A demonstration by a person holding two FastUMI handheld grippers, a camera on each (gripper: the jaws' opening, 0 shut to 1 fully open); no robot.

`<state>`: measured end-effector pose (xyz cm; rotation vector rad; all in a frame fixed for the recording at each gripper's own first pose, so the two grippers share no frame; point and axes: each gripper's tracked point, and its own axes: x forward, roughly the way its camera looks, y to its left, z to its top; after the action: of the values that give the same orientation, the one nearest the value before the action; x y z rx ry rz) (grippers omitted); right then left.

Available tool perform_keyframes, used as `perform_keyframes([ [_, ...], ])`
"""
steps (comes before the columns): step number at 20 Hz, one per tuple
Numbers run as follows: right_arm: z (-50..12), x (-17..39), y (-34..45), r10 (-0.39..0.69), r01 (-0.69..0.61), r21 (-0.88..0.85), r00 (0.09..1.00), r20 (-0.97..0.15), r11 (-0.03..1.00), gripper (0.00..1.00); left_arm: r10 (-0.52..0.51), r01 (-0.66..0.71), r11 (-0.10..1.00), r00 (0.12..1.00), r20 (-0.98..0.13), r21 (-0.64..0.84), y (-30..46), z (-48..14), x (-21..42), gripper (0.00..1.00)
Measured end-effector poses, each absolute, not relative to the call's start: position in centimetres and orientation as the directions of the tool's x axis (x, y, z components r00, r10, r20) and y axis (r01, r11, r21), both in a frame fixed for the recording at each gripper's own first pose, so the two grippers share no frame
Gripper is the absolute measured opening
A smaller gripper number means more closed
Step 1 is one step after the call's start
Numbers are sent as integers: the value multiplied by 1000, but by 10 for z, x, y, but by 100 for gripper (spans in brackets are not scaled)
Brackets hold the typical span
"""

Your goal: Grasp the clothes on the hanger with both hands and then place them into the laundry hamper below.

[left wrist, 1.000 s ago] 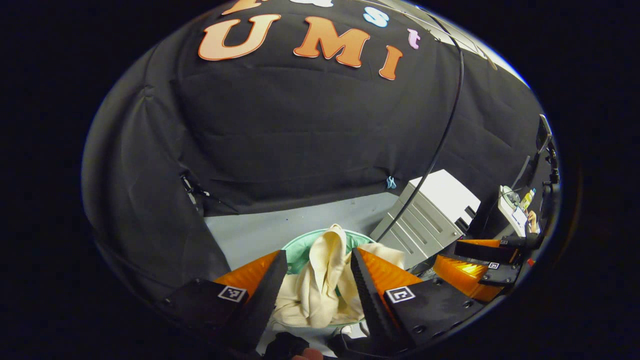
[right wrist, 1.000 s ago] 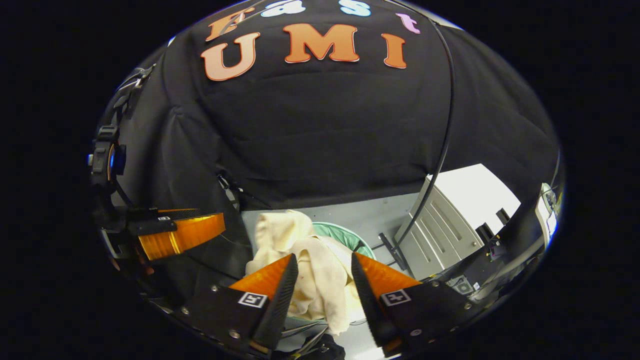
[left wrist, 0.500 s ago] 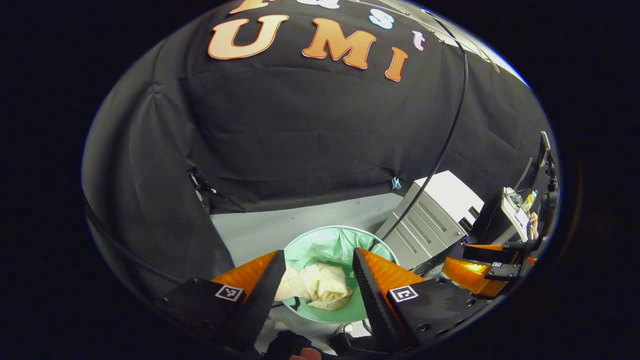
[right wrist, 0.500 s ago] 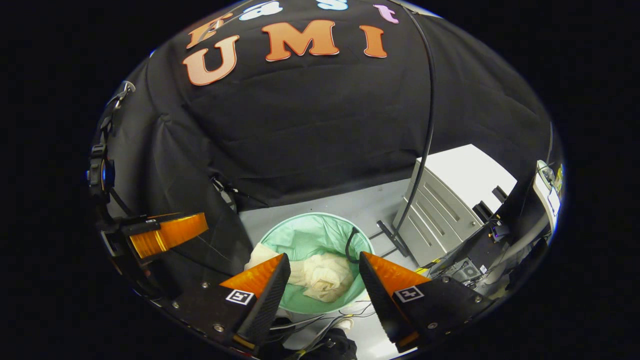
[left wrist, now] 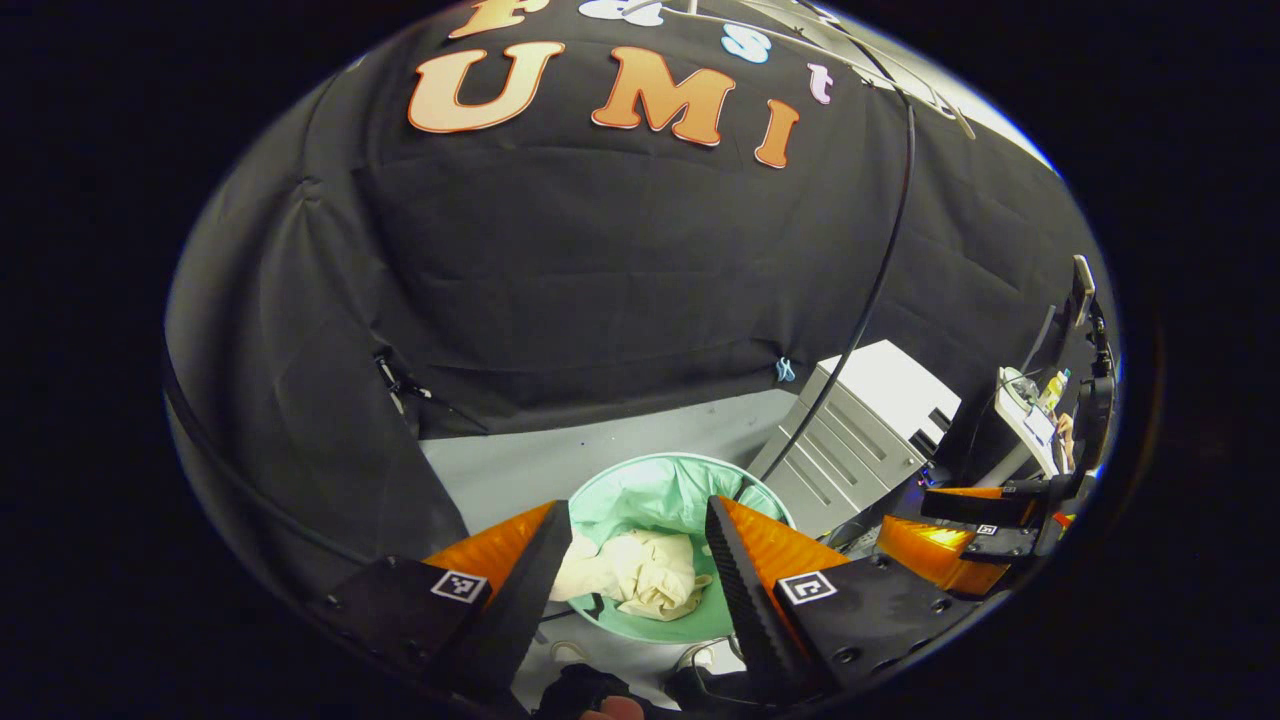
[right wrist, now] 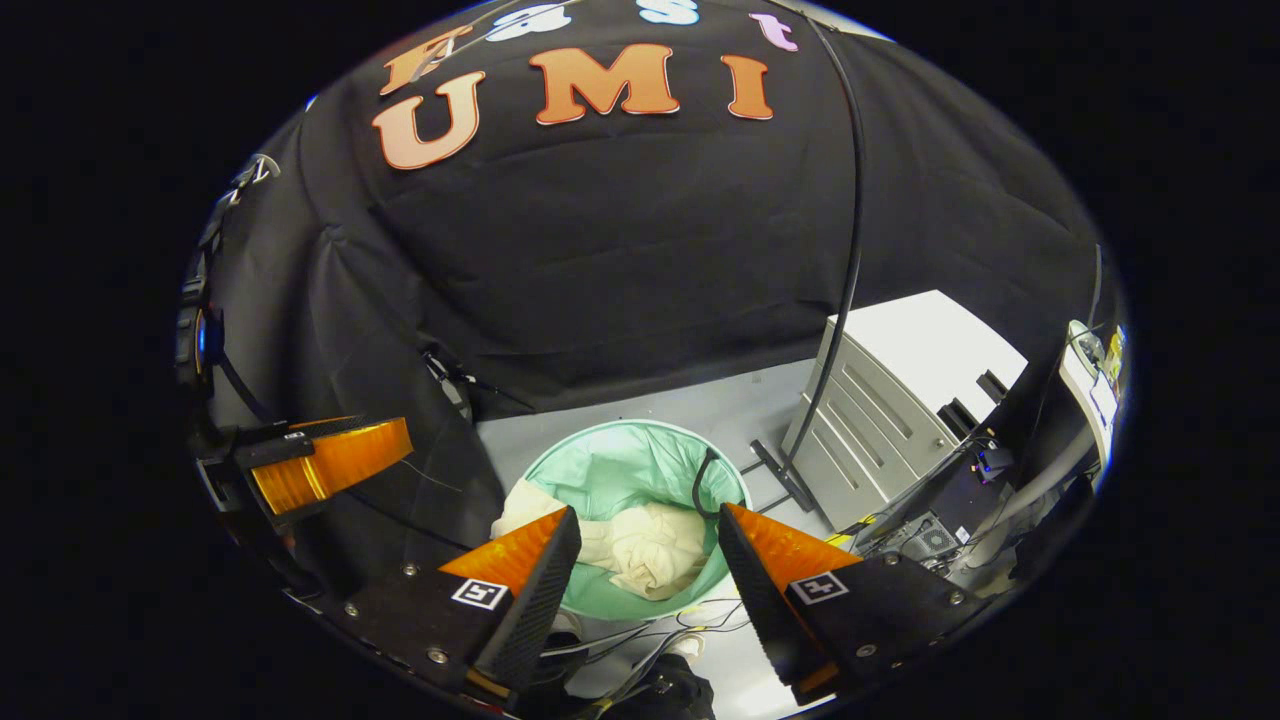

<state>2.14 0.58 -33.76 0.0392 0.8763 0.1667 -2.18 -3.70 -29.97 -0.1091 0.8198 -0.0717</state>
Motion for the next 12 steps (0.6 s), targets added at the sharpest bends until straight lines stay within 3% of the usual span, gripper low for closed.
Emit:
perform_keyframes([
  [8, -265, 21, -1, 147, -121, 86, 741, -655, 989, 87, -76, 6, 994, 768, -635, -112, -23, -239, -25, 90],
  [12, -193, 29, -2, 142, -130, 60, 832, -536, 990, 87, -69, 21, 995, 865, -498, -102, -21, -175, -12, 95],
])
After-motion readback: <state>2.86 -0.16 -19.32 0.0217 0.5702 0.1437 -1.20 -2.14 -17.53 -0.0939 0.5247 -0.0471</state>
